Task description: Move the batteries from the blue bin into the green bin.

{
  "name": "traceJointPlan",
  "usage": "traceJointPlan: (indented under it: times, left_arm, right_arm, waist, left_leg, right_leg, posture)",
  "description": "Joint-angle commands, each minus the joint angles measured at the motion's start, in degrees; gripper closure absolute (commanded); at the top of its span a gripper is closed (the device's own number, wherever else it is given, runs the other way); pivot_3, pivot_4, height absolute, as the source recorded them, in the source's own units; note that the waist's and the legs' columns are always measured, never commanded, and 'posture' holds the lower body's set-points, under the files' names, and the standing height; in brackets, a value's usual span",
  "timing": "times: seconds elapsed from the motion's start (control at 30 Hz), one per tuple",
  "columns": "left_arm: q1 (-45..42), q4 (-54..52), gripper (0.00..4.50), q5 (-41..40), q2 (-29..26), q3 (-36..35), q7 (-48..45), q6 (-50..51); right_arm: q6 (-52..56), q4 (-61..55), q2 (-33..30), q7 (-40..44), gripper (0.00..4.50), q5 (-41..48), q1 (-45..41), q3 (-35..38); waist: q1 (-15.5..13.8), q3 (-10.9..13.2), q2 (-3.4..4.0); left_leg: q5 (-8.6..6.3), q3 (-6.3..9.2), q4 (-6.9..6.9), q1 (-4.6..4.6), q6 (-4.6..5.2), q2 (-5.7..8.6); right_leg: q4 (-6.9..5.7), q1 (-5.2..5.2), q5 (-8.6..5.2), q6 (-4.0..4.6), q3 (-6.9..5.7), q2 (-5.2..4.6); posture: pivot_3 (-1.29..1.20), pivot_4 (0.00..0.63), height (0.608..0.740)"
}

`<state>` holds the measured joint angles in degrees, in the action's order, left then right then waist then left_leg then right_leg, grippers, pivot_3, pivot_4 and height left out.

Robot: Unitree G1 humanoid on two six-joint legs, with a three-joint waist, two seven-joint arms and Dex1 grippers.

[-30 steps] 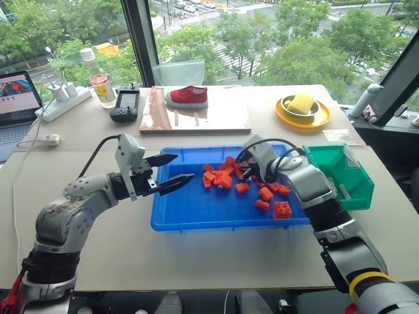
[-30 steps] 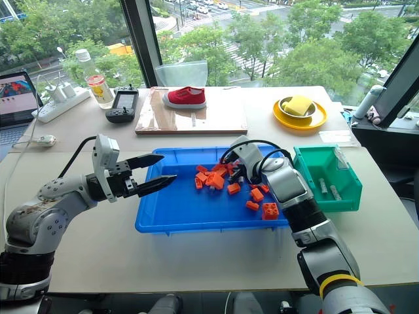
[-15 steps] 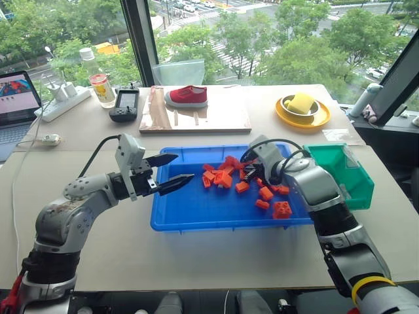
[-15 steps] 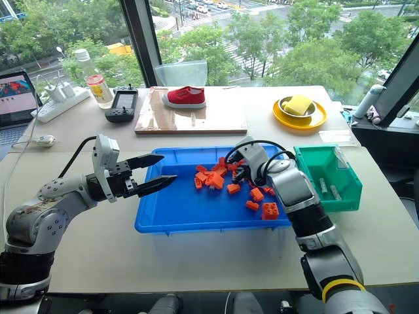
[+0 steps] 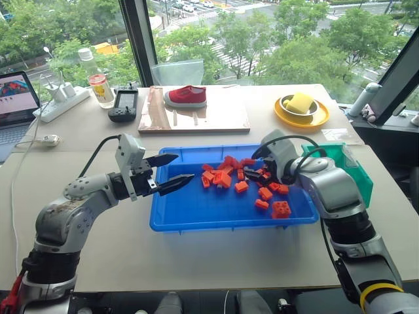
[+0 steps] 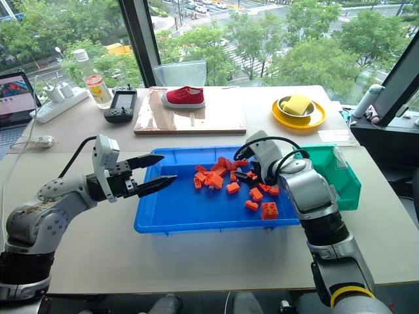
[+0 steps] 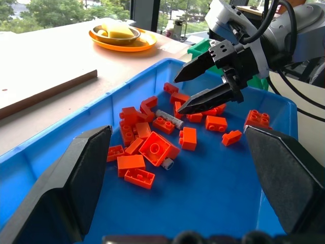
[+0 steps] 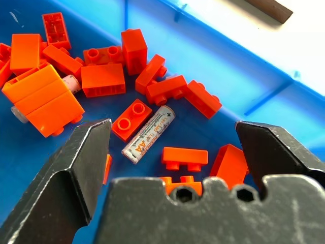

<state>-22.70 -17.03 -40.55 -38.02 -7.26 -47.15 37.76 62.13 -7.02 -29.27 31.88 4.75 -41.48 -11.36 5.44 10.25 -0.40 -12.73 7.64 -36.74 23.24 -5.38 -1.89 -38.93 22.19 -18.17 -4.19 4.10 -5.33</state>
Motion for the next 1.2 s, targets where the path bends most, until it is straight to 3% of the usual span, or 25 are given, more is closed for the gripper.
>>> traceJointPlan:
  times: [0.03, 0.23, 0.53, 0.67, 0.87, 1.2]
  left_arm:
    - [-1.14, -0.68, 0.00, -0.05, 0.03, -0.31, -0.36, -0.62]
    - [-0.94, -0.73, 0.00, 0.06, 0.30, -0.35, -0.19, -0.70]
    - [-0.83, -0.93, 0.00, 0.02, 0.52, -0.40, 0.05, -0.59]
    - [-0.79, -0.95, 0.00, 0.06, 0.54, -0.41, 0.07, -0.59]
    - [-0.55, -1.25, 0.00, -0.06, 0.46, -0.64, 0.32, -0.43]
    - [-0.50, -1.40, 0.00, -0.18, 0.30, -0.87, 0.41, -0.40]
  right_arm:
    - [-1.39, -0.80, 0.05, -0.31, 0.04, -0.56, -0.79, -1.59]
    - [-3.44, 6.39, 0.90, -1.11, 0.04, -1.79, -2.37, -2.81]
    - [-7.93, 14.89, 0.86, 4.10, 0.04, -2.28, -5.72, -6.89]
    - [-10.40, 16.94, 0.97, 6.00, 1.00, -3.36, -6.31, -9.11]
    - [-11.37, 18.80, 2.11, 6.70, 3.12, -3.56, -7.06, -8.81]
    - [-10.77, 18.78, 2.75, 6.47, 3.15, -3.95, -7.37, -7.21]
  waist:
    - [0.01, 0.00, 0.00]
    - [-0.02, 0.00, 0.00]
    - [0.11, 0.00, 0.00]
    - [0.12, 0.00, 0.00]
    - [0.12, 0.00, 0.00]
    - [0.12, -0.01, 0.00]
  left_leg:
    - [0.00, 0.00, 0.00, 0.00, 0.00, 0.00]
    - [0.00, 0.00, 0.00, -0.01, 0.00, 0.00]
    - [0.00, 0.00, 0.00, -0.02, 0.00, -0.01]
    - [0.00, 0.00, 0.00, -0.03, 0.00, -0.01]
    - [0.00, 0.00, 0.00, -0.04, 0.00, -0.01]
    - [0.00, 0.00, 0.00, -0.05, 0.00, -0.01]
  right_leg:
    - [0.00, 0.00, 0.00, 0.00, 0.00, 0.00]
    - [0.00, 0.00, 0.00, 0.00, 0.00, 0.00]
    - [0.01, 0.00, 0.00, 0.00, 0.00, 0.01]
    - [0.00, -0.01, 0.00, 0.00, 0.00, 0.01]
    - [-0.01, -0.02, 0.00, 0.00, 0.00, 0.01]
    - [-0.01, -0.02, 0.00, 0.00, 0.00, 0.01]
  posture:
    - [0.00, 0.150, 0.740]
    - [0.00, 0.150, 0.740]
    - [0.00, 0.150, 0.740]
    - [0.00, 0.150, 0.740]
    - [0.00, 0.150, 0.740]
    - [0.00, 0.150, 0.740]
